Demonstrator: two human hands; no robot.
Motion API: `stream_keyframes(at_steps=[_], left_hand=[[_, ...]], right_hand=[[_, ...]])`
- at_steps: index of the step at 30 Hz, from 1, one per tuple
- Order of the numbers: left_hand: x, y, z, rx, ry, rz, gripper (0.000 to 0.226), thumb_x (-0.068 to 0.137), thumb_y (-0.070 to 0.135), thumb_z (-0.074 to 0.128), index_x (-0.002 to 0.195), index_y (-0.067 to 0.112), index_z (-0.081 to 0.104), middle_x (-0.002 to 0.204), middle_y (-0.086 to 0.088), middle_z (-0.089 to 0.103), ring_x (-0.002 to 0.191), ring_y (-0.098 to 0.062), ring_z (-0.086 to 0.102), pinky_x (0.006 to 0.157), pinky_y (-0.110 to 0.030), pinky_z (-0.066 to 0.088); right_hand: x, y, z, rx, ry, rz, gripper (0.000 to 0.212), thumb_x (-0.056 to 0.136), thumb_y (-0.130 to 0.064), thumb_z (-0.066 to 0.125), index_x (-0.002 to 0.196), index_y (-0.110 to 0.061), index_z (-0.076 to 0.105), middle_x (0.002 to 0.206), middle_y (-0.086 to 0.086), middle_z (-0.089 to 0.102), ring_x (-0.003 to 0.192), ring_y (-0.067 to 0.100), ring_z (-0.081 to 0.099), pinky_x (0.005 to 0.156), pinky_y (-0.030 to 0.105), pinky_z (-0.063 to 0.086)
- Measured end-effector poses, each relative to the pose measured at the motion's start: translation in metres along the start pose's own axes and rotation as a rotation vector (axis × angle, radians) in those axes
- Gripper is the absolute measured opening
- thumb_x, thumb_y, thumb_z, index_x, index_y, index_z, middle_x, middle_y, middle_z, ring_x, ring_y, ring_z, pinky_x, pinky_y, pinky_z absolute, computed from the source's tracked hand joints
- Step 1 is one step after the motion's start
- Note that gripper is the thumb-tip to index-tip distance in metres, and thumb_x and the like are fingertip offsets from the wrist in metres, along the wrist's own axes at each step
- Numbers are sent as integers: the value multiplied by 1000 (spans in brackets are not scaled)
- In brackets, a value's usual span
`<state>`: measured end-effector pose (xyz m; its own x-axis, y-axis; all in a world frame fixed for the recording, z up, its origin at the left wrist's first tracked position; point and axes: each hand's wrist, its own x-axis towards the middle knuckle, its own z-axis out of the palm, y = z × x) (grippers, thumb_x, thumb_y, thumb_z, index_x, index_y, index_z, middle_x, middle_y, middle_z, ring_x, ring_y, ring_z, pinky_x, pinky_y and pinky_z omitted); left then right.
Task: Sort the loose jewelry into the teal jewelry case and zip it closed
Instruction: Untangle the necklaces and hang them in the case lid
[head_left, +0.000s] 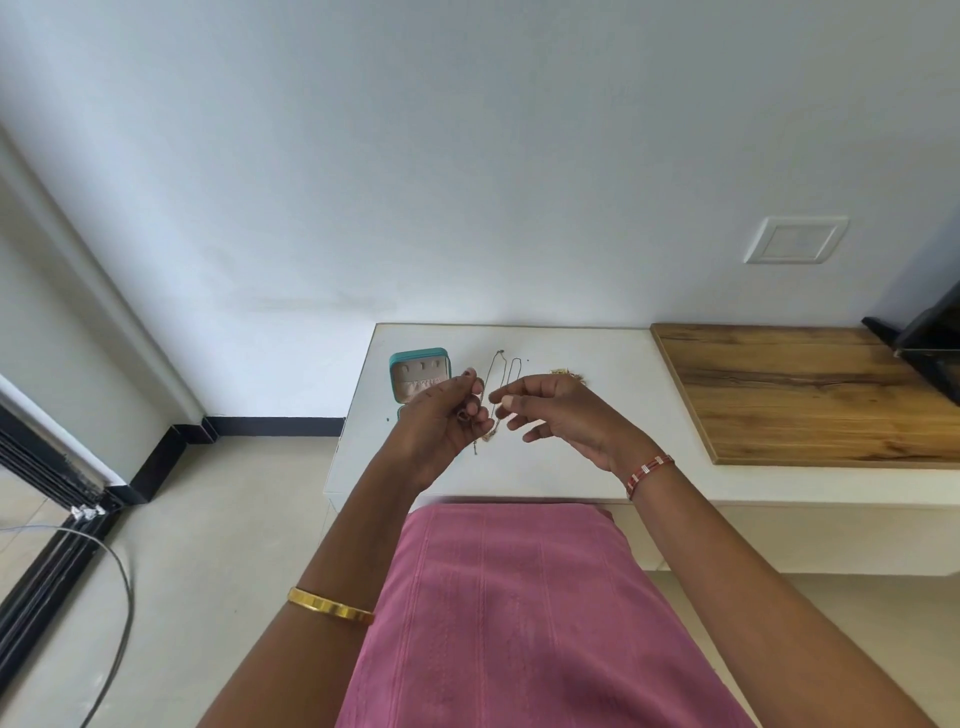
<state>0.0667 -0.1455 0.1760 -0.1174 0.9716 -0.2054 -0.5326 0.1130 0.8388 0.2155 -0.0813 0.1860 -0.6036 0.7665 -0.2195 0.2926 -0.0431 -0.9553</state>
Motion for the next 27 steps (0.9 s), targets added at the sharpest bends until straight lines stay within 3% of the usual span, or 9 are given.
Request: stream_keyframes(at_steps=[4, 8, 11, 16, 21, 27], left_hand=[[-1, -1, 2, 46, -24, -2, 31, 97, 16, 41, 69, 10, 53, 48, 2, 46, 47, -8, 50, 57, -20, 52], [-1, 0, -3, 64, -27, -19, 30, 97, 17, 42, 70, 10, 54, 49, 1, 48, 48, -10, 51, 56, -21, 51], [0, -2, -7, 94, -27, -30, 28, 97, 19, 43, 73, 10, 54, 50, 2, 50, 48, -10, 53, 59, -24, 49], [2, -4, -11, 60, -14, -53, 28, 96, 20, 44, 71, 12, 54, 51, 2, 49, 49, -11, 50, 56, -22, 50], [2, -7, -12, -20, -22, -70, 31, 95, 22, 45, 65, 12, 49, 49, 1, 48, 46, -11, 50, 55, -23, 49], [3, -5, -14, -71, -2, -67, 33, 93, 24, 47, 62, 12, 45, 49, 0, 48, 46, -13, 54, 55, -23, 53]], right_hand=[[3, 1, 12, 6, -15, -15, 13, 91, -15, 55, 97, -14, 67, 97, 10, 66, 89, 18, 60, 78, 30, 47], [6, 2, 17, 10, 49, -61, 15, 88, -9, 59, 76, -16, 65, 79, 7, 66, 80, 18, 62, 74, 27, 48], [8, 2, 19, 45, 62, -48, 17, 87, -6, 60, 72, -15, 64, 74, 5, 64, 74, 17, 62, 72, 26, 48], [10, -2, 17, 395, 12, 17, 22, 88, -1, 46, 70, -7, 57, 73, 12, 62, 68, 21, 57, 69, 30, 47], [13, -3, 15, 660, -64, 64, 30, 90, -13, 44, 59, -11, 46, 58, 8, 63, 61, 19, 58, 73, 33, 45], [12, -3, 19, 652, -14, 16, 36, 87, -12, 54, 52, -13, 49, 45, 2, 48, 57, 22, 56, 69, 31, 49]])
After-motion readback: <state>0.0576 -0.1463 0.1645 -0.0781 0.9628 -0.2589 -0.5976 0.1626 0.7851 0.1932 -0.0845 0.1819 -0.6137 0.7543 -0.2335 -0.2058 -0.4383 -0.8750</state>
